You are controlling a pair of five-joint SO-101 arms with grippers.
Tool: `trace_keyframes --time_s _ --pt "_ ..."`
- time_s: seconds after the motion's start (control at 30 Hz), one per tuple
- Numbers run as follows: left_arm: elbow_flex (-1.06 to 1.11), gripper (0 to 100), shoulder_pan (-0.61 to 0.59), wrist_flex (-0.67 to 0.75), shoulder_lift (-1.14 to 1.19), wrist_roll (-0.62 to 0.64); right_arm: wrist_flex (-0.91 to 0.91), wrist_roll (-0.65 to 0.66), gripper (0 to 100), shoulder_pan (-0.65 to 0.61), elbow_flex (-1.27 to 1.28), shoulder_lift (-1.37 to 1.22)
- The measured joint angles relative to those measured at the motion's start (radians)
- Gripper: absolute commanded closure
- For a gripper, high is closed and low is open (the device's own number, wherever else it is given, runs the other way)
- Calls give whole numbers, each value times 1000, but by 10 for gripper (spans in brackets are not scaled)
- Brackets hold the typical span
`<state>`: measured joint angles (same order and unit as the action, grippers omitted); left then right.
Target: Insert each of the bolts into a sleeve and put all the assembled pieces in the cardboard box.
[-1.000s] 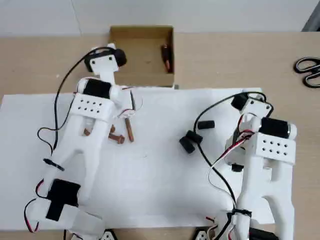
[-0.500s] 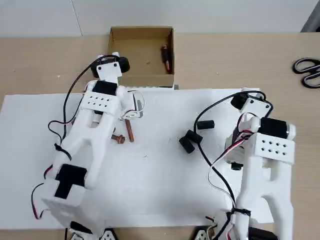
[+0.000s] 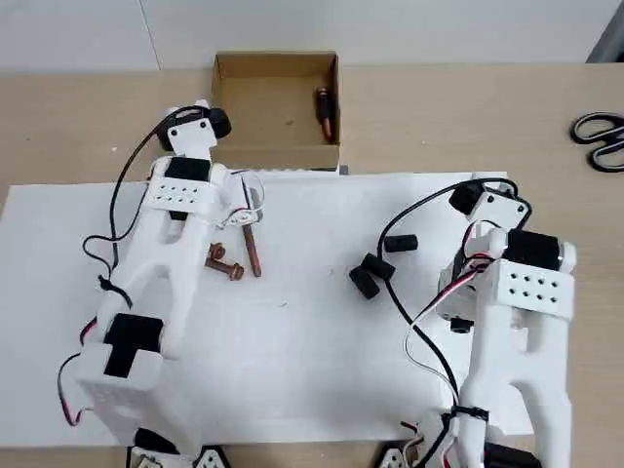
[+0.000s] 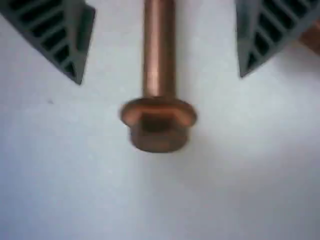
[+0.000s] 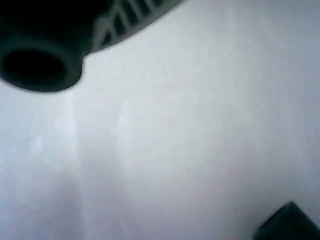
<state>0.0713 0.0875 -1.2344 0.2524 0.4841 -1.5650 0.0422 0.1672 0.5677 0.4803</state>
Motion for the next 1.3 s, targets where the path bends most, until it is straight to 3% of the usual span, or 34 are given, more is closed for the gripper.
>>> trace_keyframes --time_s 0.6,0.83,1.3 --pt "0 806 15 0 97 0 0 0 995 0 0 0" --pt "0 995 15 32 97 0 0 0 995 0 0 0" --pt "0 987 15 66 97 0 0 0 995 0 0 0"
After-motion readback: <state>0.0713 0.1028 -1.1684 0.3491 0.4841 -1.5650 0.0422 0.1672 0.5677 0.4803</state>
